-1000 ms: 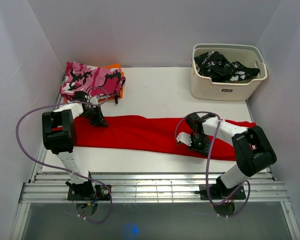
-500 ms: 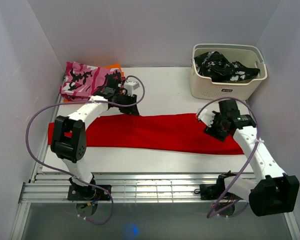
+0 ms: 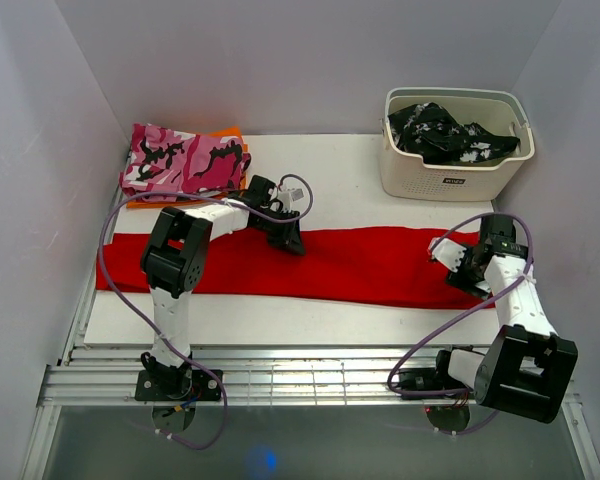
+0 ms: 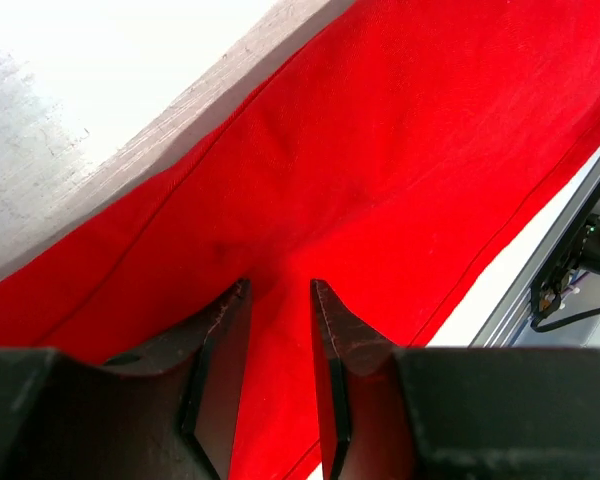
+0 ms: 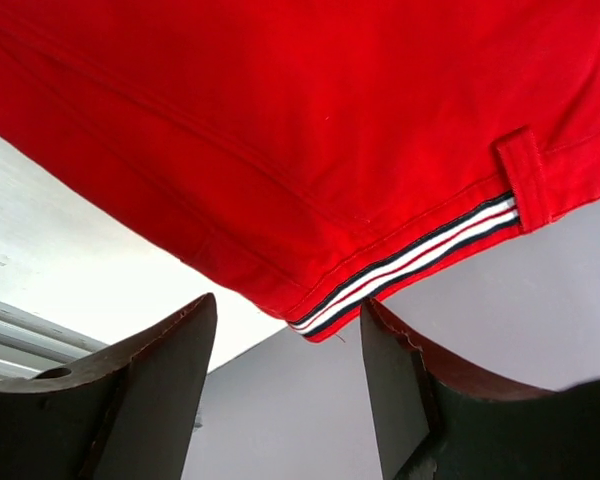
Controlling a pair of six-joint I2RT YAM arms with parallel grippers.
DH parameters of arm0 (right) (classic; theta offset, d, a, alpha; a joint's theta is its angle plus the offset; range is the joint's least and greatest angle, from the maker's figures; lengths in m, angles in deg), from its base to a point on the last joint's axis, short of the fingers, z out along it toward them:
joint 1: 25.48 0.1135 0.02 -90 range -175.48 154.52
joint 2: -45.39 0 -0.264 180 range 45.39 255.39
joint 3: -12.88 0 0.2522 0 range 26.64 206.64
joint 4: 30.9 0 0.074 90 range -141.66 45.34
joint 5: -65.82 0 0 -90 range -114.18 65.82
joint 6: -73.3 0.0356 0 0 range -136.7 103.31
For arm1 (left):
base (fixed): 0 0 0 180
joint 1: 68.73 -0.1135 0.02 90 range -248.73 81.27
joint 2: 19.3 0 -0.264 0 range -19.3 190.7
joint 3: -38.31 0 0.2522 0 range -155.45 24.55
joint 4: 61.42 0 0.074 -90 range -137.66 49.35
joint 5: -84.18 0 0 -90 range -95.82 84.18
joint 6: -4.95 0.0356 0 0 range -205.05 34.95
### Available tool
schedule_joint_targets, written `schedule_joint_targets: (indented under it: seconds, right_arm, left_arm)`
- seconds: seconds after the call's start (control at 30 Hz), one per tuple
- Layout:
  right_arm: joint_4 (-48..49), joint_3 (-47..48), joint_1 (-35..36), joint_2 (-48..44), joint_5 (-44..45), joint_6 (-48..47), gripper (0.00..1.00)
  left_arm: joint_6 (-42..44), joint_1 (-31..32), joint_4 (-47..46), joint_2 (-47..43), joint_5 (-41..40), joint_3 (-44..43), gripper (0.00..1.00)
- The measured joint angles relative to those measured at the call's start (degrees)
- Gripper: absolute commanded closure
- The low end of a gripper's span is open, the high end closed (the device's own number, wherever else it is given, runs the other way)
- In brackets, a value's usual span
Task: Fold and stack the trousers
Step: Fold the trousers
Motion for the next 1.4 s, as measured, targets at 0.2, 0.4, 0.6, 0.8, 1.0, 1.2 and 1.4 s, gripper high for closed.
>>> schedule_joint_targets:
  seconds: [0.2, 0.4, 0.6, 0.8, 1.0, 1.2, 1.4]
  right_arm:
    - [3.93, -4.85, -3.41, 0.79, 0.24, -4.96, 0.33]
    - [6.99, -5.09, -5.40, 3.26, 0.79, -12.55, 0.51]
    - [9.53, -6.32, -7.63, 4.46, 0.79, -20.83, 0.92]
    - [7.28, -5.40, -7.93, 1.68, 0.50, -24.87, 0.92]
    - [1.38, -0.98, -7.98, -5.14, 0.04, -25.94, 0.92]
    - [2.95, -8.52, -8.20, -7.96, 1.75, -26.91, 0.92]
    - [9.79, -14.71, -8.26, 0.66, 4.96, -25.83, 0.68]
  left_arm:
    - [-0.63, -0.07, -0.44, 0.31, 0.20, -0.07, 0.58]
    - [-0.72, -0.09, 0.07, 0.57, 0.15, -0.52, 0.59]
    - [-0.98, -0.37, 0.02, 0.81, 0.07, -0.59, 0.60]
    - [-1.86, -0.76, 0.02, 1.27, 0.24, -0.96, 0.63]
    - [-2.82, -1.46, -0.17, 1.49, 0.74, -0.74, 0.65]
    - [-3.06, -2.62, -0.42, 1.49, 1.22, -0.37, 0.66]
    - [-2.82, -3.10, -0.55, 1.49, 1.68, -0.11, 0.66]
